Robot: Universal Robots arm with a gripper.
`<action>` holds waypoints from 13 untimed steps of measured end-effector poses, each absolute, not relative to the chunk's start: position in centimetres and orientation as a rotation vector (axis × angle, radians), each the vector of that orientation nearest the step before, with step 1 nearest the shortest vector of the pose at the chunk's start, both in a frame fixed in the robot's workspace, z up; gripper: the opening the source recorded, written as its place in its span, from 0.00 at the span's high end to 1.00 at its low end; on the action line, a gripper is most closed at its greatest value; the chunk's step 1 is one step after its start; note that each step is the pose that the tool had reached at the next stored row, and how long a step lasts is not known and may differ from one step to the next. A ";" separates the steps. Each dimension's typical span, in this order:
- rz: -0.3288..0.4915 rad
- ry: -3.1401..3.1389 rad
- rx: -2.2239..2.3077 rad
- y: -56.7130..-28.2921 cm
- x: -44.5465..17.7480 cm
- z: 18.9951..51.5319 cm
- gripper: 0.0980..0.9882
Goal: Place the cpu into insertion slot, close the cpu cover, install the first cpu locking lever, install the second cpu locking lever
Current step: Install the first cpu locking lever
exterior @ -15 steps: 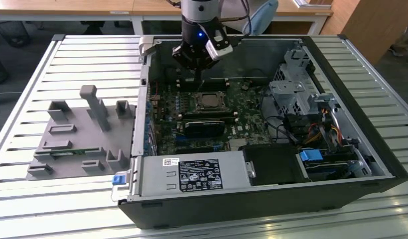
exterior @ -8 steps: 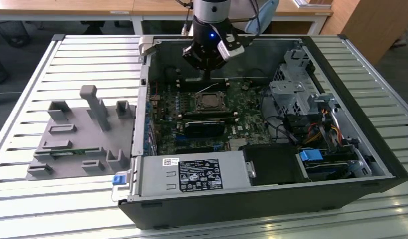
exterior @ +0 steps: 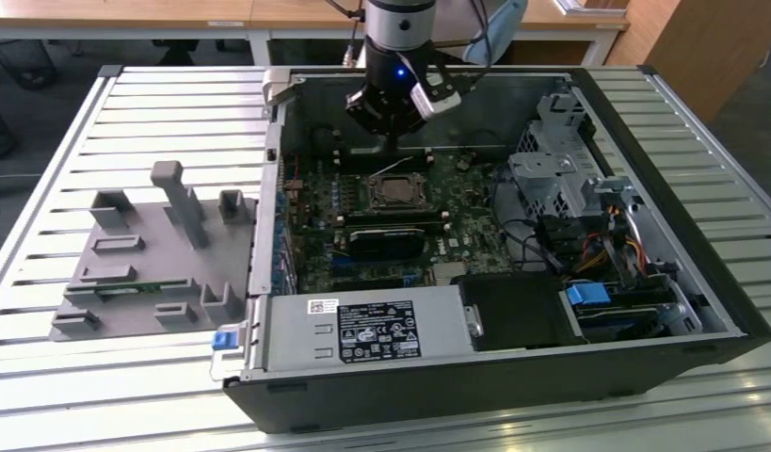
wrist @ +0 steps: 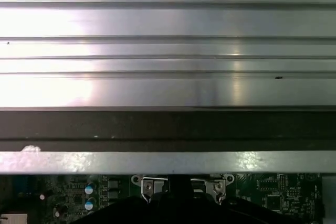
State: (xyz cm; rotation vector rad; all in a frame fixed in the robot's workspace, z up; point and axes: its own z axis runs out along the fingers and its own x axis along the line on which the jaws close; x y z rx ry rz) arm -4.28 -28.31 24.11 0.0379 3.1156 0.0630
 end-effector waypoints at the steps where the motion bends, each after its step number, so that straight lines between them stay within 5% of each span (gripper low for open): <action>1: 0.063 3.114 0.036 -28.3 -4.3 24.0 0.99; 13: 0.063 3.113 0.036 -28.1 -3.7 23.0 0.99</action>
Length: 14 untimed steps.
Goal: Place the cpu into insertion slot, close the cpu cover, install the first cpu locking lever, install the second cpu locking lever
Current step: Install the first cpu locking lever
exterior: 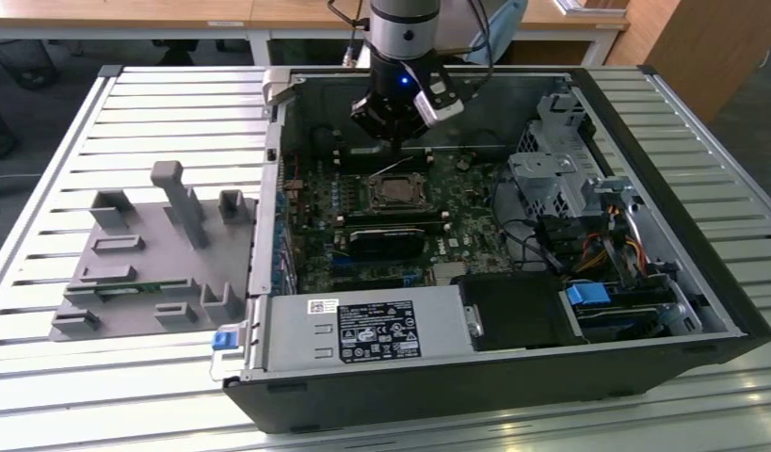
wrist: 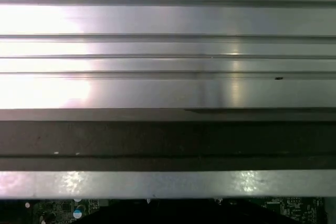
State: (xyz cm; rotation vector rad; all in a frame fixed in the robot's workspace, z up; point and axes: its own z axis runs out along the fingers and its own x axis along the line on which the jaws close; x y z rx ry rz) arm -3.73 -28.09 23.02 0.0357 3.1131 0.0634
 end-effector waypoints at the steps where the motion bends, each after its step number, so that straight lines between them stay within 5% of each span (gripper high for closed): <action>1: 0.063 3.113 0.036 -28.1 -3.7 23.0 0.99; 14: 0.063 3.113 0.036 -28.0 -3.0 22.5 0.99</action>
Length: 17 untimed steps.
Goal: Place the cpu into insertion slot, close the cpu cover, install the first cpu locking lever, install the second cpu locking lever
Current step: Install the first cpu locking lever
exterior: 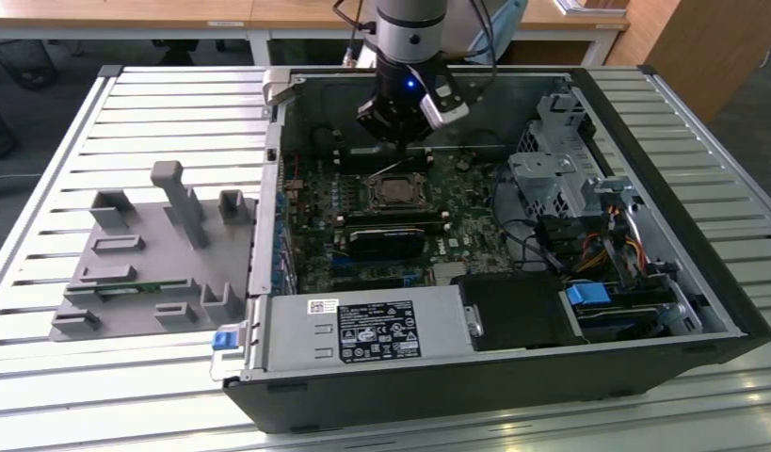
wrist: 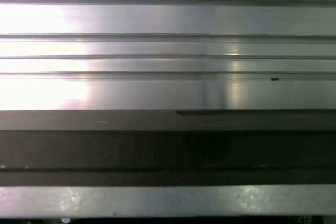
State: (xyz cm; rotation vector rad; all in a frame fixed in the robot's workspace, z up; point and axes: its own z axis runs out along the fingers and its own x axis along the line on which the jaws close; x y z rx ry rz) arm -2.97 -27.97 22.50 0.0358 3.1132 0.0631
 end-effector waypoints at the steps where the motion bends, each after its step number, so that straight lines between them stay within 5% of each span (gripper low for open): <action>1: 0.063 3.113 0.036 -28.0 -2.9 22.5 0.99; 17: 0.063 3.113 0.036 -27.9 -2.2 21.0 0.99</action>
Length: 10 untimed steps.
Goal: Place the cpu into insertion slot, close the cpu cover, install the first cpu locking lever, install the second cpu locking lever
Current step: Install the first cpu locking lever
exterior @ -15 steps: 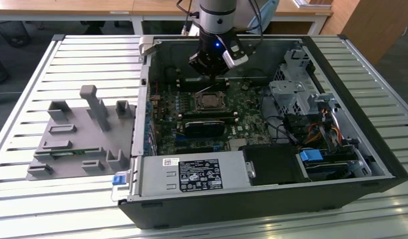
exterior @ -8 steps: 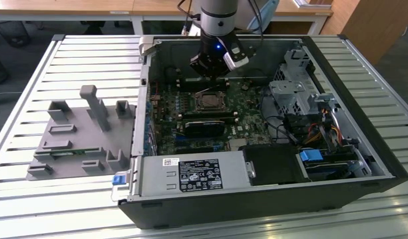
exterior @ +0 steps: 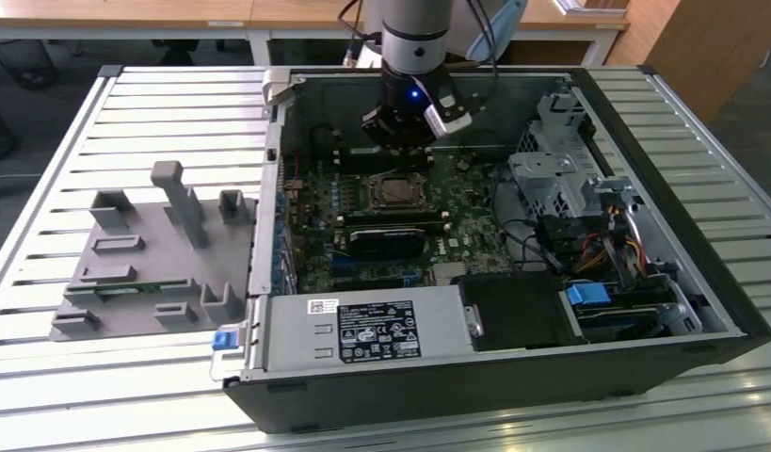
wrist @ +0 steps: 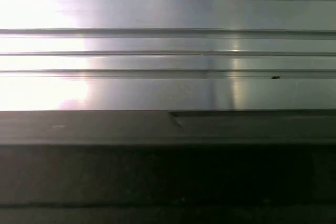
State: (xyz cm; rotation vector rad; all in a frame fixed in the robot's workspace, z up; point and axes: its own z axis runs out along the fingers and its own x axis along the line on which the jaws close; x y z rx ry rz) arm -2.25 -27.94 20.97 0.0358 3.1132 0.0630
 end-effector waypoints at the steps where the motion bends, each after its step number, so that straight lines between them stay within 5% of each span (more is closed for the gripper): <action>1: 0.063 3.113 0.036 -27.9 -2.2 20.9 0.99; 10: 0.045 3.113 0.035 -27.7 -2.1 20.2 0.99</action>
